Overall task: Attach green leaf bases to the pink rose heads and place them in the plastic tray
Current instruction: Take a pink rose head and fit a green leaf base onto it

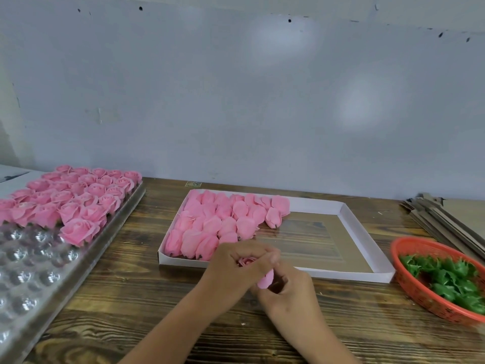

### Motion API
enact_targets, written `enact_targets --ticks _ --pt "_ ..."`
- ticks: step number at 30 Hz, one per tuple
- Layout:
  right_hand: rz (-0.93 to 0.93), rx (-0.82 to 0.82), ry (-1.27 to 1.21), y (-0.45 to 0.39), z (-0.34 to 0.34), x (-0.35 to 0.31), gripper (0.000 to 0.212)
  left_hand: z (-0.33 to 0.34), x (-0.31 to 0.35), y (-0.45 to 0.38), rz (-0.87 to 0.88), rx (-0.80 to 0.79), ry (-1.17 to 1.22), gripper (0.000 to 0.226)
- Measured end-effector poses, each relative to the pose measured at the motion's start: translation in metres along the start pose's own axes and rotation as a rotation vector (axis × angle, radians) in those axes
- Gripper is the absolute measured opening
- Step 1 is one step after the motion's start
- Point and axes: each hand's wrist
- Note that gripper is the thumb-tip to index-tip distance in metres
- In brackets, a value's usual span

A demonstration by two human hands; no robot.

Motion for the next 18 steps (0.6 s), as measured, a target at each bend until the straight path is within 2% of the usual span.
enact_targets --ticks 6,9,12,15,18 --pt "0.025 -0.003 -0.084 0.0011 0.0012 0.0043 0.032 0.0014 -0.0066 0.0004 -0.024 -0.036 -0.026 0.014" --pt "0.027 0.029 -0.101 0.0007 0.0020 0.0035 0.022 0.0016 -0.0057 0.0003 -0.012 -0.042 -0.045 0.016" --pt "0.009 0.074 -0.121 -0.0005 0.0023 0.0014 0.010 0.0004 -0.0060 0.0010 -0.009 -0.072 -0.043 0.038" --pt "0.009 0.111 -0.208 -0.0023 -0.0002 0.0008 0.014 -0.0003 -0.0077 0.0007 -0.050 -0.124 0.011 0.068" --pt "0.057 0.106 -0.300 -0.0054 -0.0015 0.0060 0.019 -0.0001 -0.0088 -0.0008 -0.084 -0.167 0.036 0.077"
Point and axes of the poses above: each hand's wrist, its own y-axis away from the middle knuckle, its own z-axis out of the palm, x = y × z, and after that the axes turned 9 degrees about z, right-handed
